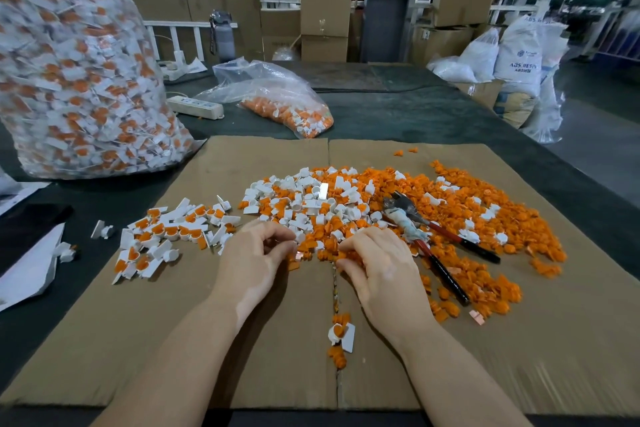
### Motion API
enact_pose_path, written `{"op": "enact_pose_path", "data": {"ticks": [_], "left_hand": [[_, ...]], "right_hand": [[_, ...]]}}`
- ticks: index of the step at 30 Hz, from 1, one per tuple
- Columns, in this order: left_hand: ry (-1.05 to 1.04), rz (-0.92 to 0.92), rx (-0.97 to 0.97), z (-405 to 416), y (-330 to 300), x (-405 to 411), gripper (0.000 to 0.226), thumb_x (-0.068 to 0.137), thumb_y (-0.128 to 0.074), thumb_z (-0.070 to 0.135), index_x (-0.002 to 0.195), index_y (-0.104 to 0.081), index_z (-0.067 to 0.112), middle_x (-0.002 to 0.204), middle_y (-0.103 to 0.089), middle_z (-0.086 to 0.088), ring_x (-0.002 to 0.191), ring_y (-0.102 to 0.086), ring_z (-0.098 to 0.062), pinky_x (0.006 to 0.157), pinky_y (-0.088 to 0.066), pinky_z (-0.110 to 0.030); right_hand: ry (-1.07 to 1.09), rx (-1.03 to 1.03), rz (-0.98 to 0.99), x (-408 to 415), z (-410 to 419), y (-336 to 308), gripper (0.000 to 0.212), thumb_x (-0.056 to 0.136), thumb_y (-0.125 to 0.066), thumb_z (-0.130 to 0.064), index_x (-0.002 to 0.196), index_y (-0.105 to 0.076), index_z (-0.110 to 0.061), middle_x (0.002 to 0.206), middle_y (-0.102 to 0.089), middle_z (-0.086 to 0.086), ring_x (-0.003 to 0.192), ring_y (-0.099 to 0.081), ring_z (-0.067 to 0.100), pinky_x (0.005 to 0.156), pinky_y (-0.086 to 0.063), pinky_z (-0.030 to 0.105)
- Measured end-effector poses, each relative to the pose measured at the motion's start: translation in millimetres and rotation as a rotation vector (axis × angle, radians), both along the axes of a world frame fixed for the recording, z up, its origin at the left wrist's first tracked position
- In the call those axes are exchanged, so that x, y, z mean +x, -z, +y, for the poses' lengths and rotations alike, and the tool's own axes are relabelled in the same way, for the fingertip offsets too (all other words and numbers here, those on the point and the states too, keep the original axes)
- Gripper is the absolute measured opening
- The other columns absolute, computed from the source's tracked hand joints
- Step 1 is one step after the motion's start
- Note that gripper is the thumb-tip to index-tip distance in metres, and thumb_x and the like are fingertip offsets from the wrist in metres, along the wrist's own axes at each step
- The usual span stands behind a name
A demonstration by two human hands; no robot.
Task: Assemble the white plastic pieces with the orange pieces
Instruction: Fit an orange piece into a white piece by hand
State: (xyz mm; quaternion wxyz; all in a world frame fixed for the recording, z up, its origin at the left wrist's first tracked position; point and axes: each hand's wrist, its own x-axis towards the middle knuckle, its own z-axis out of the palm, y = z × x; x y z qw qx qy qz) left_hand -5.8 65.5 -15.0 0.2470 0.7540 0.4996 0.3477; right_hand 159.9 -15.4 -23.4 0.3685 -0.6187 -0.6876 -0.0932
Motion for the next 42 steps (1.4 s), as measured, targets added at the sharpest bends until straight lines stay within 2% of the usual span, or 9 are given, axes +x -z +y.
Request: {"op": "enact_pose_path", "data": {"ticks": [8,11,15,21,26,32,36,39,42], "left_hand": [[0.051,0.230,0.002,11,-3,3,0.020,0.086,-0.066,0.022,0.105,-0.068,0.023,0.098,-0.052,0.005,0.089,-0.051,-0.009,0.075,-0.037,-0.013],[0.014,0.135,0.001,10,-2,3,0.014,0.087,-0.064,0.020,0.102,-0.064,0.022,0.099,-0.053,0.005,0.081,-0.050,-0.002,0.066,-0.035,-0.006],[-0.009,-0.119,-0.036,4,-8,7,0.009,0.090,-0.061,0.019,0.094,-0.058,0.026,0.093,-0.061,0.007,0.083,-0.056,-0.007,0.067,-0.038,-0.012],[0.172,-0.343,-0.219,-19,-13,32,0.021,0.089,-0.061,0.018,0.084,-0.066,0.038,0.081,-0.067,0.018,0.077,-0.064,0.004,0.062,-0.046,-0.004],[0.230,-0.297,-0.184,-24,-12,40,0.008,0.085,-0.065,0.034,0.087,-0.068,0.041,0.083,-0.065,0.028,0.084,-0.056,0.015,0.066,-0.037,0.004],[0.129,-0.540,-0.371,-29,-5,51,0.014,0.091,-0.058,0.009,0.097,-0.070,0.010,0.070,-0.070,0.001,0.059,-0.064,-0.004,0.058,-0.050,-0.012],[0.070,-0.537,-0.327,-32,-3,54,0.015,0.089,-0.061,0.009,0.090,-0.062,0.024,0.072,-0.069,0.000,0.063,-0.065,-0.006,0.061,-0.054,-0.017],[0.064,-0.433,-0.257,-33,0,54,0.013,0.088,-0.064,0.016,0.091,-0.060,0.028,0.085,-0.068,-0.004,0.080,-0.067,-0.016,0.077,-0.056,-0.033],[0.065,-0.419,-0.245,-34,1,53,0.011,0.088,-0.063,0.017,0.093,-0.060,0.027,0.087,-0.068,-0.004,0.082,-0.066,-0.016,0.079,-0.056,-0.035]], "right_hand": [[-0.007,0.030,0.032,0,0,0,0.012,0.076,-0.074,-0.006,0.083,-0.065,-0.008,0.081,-0.063,0.003,0.078,-0.058,0.022,0.068,-0.052,0.040],[0.008,0.047,0.063,0,-2,-1,0.013,0.077,-0.074,-0.005,0.083,-0.064,-0.008,0.078,-0.062,0.002,0.073,-0.058,0.021,0.065,-0.053,0.038],[0.002,0.061,0.074,-1,-3,-3,0.011,0.079,-0.072,-0.005,0.086,-0.064,-0.008,0.077,-0.063,0.002,0.073,-0.059,0.021,0.065,-0.053,0.040],[-0.022,0.036,0.010,0,-5,-6,0.010,0.081,-0.070,-0.008,0.091,-0.069,-0.011,0.083,-0.065,0.002,0.080,-0.061,0.019,0.072,-0.053,0.032],[0.015,0.038,0.038,1,-5,-4,0.014,0.080,-0.070,-0.002,0.093,-0.070,-0.007,0.085,-0.065,0.005,0.082,-0.061,0.019,0.074,-0.052,0.028],[0.020,0.028,0.129,1,-3,-4,0.023,0.084,-0.064,-0.001,0.106,-0.070,-0.006,0.089,-0.065,0.006,0.088,-0.060,0.018,0.079,-0.048,0.023],[0.059,-0.003,0.339,3,-5,-4,0.022,0.088,-0.061,-0.006,0.108,-0.067,-0.009,0.099,-0.067,0.000,0.097,-0.059,0.010,0.089,-0.048,0.022],[0.094,-0.022,0.358,3,-6,-4,0.009,0.086,-0.065,-0.015,0.093,-0.069,-0.012,0.085,-0.066,-0.005,0.083,-0.061,0.006,0.075,-0.051,0.018],[0.112,0.001,0.286,2,-6,-4,0.005,0.083,-0.069,-0.016,0.083,-0.069,-0.011,0.076,-0.065,-0.003,0.074,-0.059,0.009,0.067,-0.048,0.017]]}}
